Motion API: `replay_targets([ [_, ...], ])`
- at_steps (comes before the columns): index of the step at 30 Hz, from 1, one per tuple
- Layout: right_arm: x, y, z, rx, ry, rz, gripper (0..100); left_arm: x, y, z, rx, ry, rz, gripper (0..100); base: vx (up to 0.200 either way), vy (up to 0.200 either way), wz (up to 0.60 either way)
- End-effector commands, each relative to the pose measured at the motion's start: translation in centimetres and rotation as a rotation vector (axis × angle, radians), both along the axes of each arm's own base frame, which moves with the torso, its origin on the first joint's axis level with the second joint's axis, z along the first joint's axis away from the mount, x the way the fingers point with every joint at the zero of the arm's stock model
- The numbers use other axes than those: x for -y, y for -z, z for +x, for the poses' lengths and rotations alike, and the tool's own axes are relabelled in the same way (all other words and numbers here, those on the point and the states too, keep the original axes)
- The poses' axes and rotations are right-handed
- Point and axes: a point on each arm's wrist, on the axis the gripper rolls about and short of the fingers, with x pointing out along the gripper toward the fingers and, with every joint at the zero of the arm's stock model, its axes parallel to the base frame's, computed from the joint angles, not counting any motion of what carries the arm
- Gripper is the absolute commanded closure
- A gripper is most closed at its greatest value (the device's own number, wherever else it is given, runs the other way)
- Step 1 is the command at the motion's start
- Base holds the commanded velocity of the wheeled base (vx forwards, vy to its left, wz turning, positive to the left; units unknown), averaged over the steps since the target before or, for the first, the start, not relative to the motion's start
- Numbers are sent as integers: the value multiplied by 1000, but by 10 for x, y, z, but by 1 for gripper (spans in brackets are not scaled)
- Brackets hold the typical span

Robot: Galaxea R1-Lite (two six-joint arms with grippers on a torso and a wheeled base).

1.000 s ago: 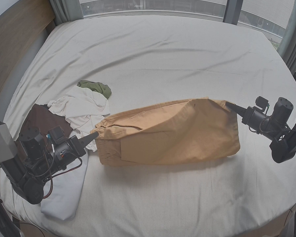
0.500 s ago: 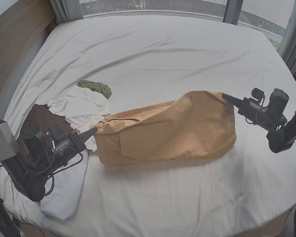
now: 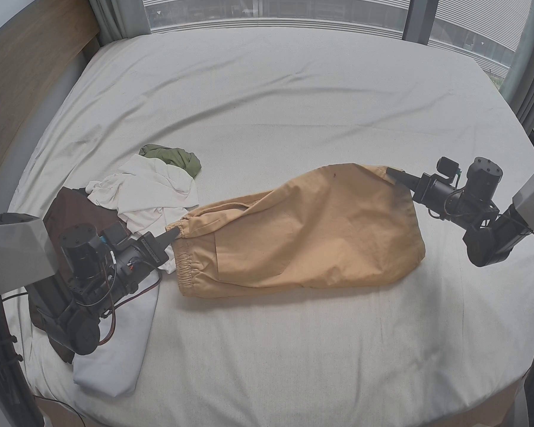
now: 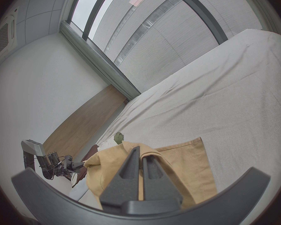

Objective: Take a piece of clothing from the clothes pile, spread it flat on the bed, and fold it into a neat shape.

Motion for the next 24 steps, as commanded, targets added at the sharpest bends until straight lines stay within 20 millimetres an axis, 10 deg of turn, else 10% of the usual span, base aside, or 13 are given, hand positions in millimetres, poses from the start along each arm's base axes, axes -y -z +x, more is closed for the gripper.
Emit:
replay_targets([
  [1, -4, 7, 7, -5, -2, 1, 100, 4, 9, 5, -18, -4, 4, 100, 0, 0, 0],
  [18, -4, 14, 22, -4, 3, 1, 100, 2, 7, 17, 8, -42, -18, 100, 0, 0, 0],
  [19, -4, 13, 23, 1, 12, 2, 0, 2, 7, 17, 6, -44, -17, 100, 0, 0, 0],
  [20, -4, 12, 25, 5, 23, 4, 0, 2, 7, 17, 8, -42, -18, 0, 0, 0, 0],
  [24, -7, 10, 32, 43, 73, 15, 0, 2, 2, 22, 35, -52, -19, 0, 0, 0, 0],
])
